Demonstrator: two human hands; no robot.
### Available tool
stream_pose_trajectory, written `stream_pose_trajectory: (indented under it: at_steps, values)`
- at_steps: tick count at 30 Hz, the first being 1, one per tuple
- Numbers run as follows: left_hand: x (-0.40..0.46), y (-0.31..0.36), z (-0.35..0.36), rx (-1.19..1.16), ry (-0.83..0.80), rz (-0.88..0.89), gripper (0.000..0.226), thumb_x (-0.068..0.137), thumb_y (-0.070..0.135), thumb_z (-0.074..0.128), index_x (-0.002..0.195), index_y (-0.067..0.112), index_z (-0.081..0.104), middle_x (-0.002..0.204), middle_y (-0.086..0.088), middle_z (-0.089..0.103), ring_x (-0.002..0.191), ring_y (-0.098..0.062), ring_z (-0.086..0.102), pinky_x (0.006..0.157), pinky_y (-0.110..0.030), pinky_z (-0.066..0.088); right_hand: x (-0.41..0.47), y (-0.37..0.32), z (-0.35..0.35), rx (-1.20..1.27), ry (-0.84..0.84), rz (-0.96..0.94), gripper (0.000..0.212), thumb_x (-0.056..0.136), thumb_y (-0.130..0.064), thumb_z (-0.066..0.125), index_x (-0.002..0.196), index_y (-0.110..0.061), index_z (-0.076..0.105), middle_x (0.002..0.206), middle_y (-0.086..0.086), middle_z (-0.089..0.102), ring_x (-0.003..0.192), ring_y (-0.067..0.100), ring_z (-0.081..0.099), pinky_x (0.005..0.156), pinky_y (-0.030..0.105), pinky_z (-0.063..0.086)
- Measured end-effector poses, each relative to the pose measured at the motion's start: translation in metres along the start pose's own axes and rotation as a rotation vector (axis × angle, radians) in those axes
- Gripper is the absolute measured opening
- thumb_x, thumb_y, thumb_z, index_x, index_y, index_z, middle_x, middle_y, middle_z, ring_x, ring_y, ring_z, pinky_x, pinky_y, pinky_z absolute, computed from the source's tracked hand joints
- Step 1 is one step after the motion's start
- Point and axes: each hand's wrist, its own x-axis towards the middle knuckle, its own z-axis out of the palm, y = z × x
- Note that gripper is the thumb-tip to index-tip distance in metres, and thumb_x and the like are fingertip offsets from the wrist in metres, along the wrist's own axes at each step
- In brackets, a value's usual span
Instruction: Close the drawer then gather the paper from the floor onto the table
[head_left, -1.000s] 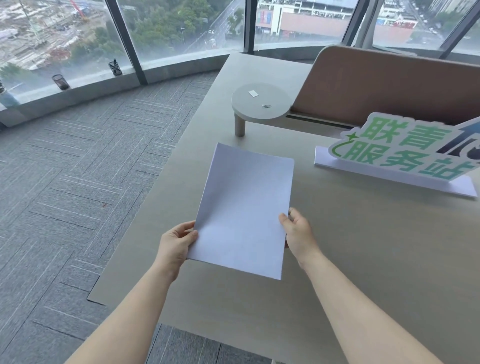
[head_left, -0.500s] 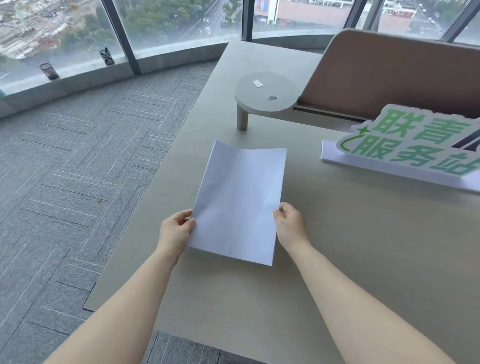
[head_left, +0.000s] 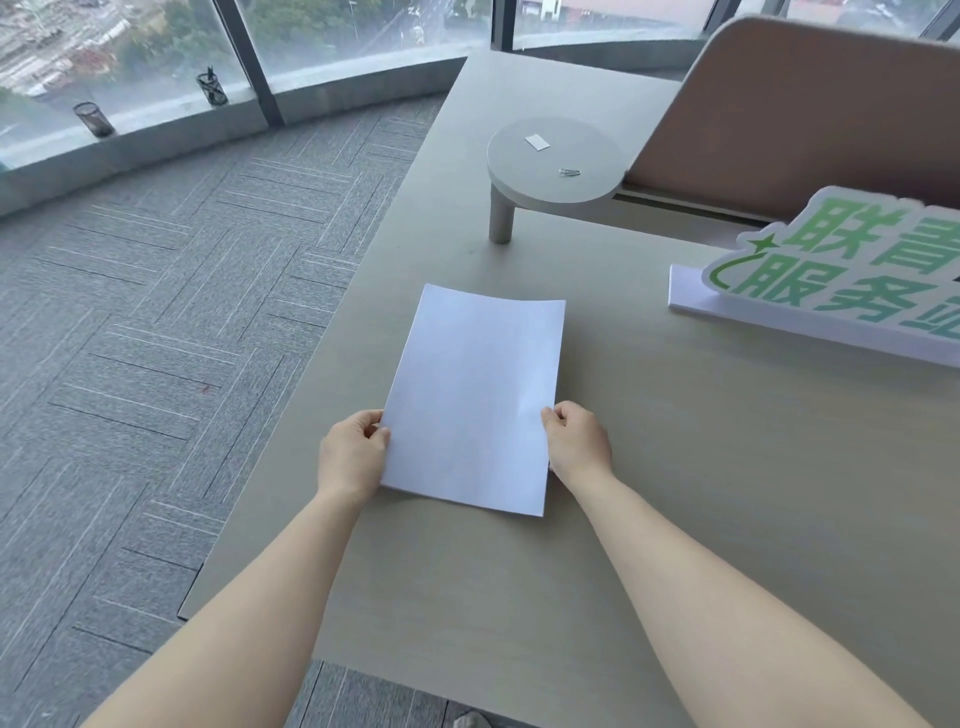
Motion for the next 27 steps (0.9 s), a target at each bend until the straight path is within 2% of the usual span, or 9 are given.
stream_pose_trajectory:
  at_steps: [3, 6, 8, 16, 18, 20, 23, 25, 27]
  values:
    - [-0.002, 0.002, 0.001, 0.038, 0.031, 0.031, 0.028, 0.088, 0.010, 0.051, 0.107, 0.019, 0.070, 0.074, 0.011, 0.061, 0.082, -0.021, 0.056, 0.064, -0.028, 0.039, 0.001, -0.002, 0.002, -0.041, 0.006, 0.023, 0.032, 0.094, -0.030, 0.044, 0.067, -0.017, 0.034, 0.059, 0.002, 0.042, 0.056, 0.025, 0.040, 0.056, 0.032, 0.031]
    - [0.000, 0.000, 0.002, 0.091, 0.061, 0.063, 0.033, 0.088, 0.010, 0.052, 0.117, 0.019, 0.065, 0.073, 0.009, 0.056, 0.082, -0.021, 0.053, 0.071, -0.027, 0.033, 0.000, -0.004, 0.001, -0.144, 0.021, 0.037, 0.033, 0.094, -0.030, 0.042, 0.065, -0.017, 0.034, 0.058, 0.001, 0.043, 0.055, 0.025, 0.039, 0.053, 0.032, 0.029]
    - [0.003, -0.002, 0.002, 0.089, 0.065, 0.057, 0.031, 0.088, 0.011, 0.053, 0.117, 0.018, 0.063, 0.075, 0.008, 0.056, 0.083, -0.020, 0.054, 0.073, -0.026, 0.033, -0.001, -0.006, 0.000, -0.222, 0.040, 0.044, 0.035, 0.094, -0.029, 0.042, 0.063, -0.016, 0.033, 0.057, 0.002, 0.042, 0.052, 0.022, 0.036, 0.050, 0.030, 0.026]
    - [0.007, -0.010, 0.005, 0.141, 0.091, 0.076, 0.030, 0.087, 0.013, 0.054, 0.115, 0.015, 0.064, 0.093, -0.007, 0.062, 0.086, -0.021, 0.053, 0.078, -0.028, 0.036, -0.003, -0.009, 0.002, -0.379, 0.069, 0.091, 0.032, 0.091, -0.029, 0.041, 0.063, -0.014, 0.039, 0.062, 0.002, 0.048, 0.053, 0.024, 0.040, 0.050, 0.024, 0.027]
    - [0.007, -0.011, 0.006, 0.179, 0.105, 0.070, 0.030, 0.088, 0.015, 0.053, 0.116, 0.017, 0.063, 0.100, -0.009, 0.060, 0.088, -0.020, 0.051, 0.079, -0.028, 0.035, -0.001, -0.008, 0.001, -0.411, 0.060, 0.094, 0.033, 0.093, -0.034, 0.041, 0.067, -0.015, 0.047, 0.068, 0.004, 0.054, 0.060, 0.027, 0.048, 0.052, 0.025, 0.029]
    - [0.006, -0.011, 0.008, 0.198, 0.125, 0.045, 0.029, 0.089, 0.017, 0.054, 0.116, 0.017, 0.063, 0.107, -0.010, 0.057, 0.096, -0.024, 0.053, 0.083, -0.029, 0.036, -0.002, -0.007, 0.001, -0.424, 0.053, 0.103, 0.037, 0.095, -0.042, 0.041, 0.073, -0.016, 0.055, 0.075, 0.005, 0.059, 0.070, 0.028, 0.055, 0.056, 0.026, 0.033]
    - [0.003, -0.012, 0.010, 0.192, 0.140, 0.044, 0.028, 0.090, 0.019, 0.054, 0.116, 0.015, 0.062, 0.108, -0.013, 0.056, 0.104, -0.030, 0.054, 0.091, -0.036, 0.039, -0.008, -0.005, 0.000, -0.366, 0.069, 0.115, 0.047, 0.096, -0.049, 0.040, 0.065, -0.015, 0.047, 0.069, 0.004, 0.056, 0.070, 0.028, 0.055, 0.055, 0.028, 0.032]
    - [0.000, -0.011, 0.009, 0.159, 0.158, 0.045, 0.028, 0.091, 0.021, 0.053, 0.117, 0.013, 0.062, 0.108, -0.013, 0.056, 0.103, -0.030, 0.054, 0.092, -0.036, 0.039, -0.011, -0.004, -0.003, -0.270, 0.079, 0.112, 0.047, 0.097, -0.045, 0.038, 0.061, -0.014, 0.040, 0.062, 0.005, 0.051, 0.066, 0.029, 0.050, 0.050, 0.029, 0.028]
    - [-0.010, -0.016, 0.007, 0.131, 0.181, 0.041, 0.030, 0.092, 0.022, 0.053, 0.118, 0.012, 0.061, 0.107, -0.012, 0.056, 0.101, -0.029, 0.055, 0.090, -0.034, 0.038, -0.019, 0.007, -0.005, -0.191, 0.086, 0.078, 0.042, 0.096, -0.036, 0.040, 0.062, -0.011, 0.039, 0.061, 0.008, 0.053, 0.064, 0.032, 0.049, 0.051, 0.032, 0.030]
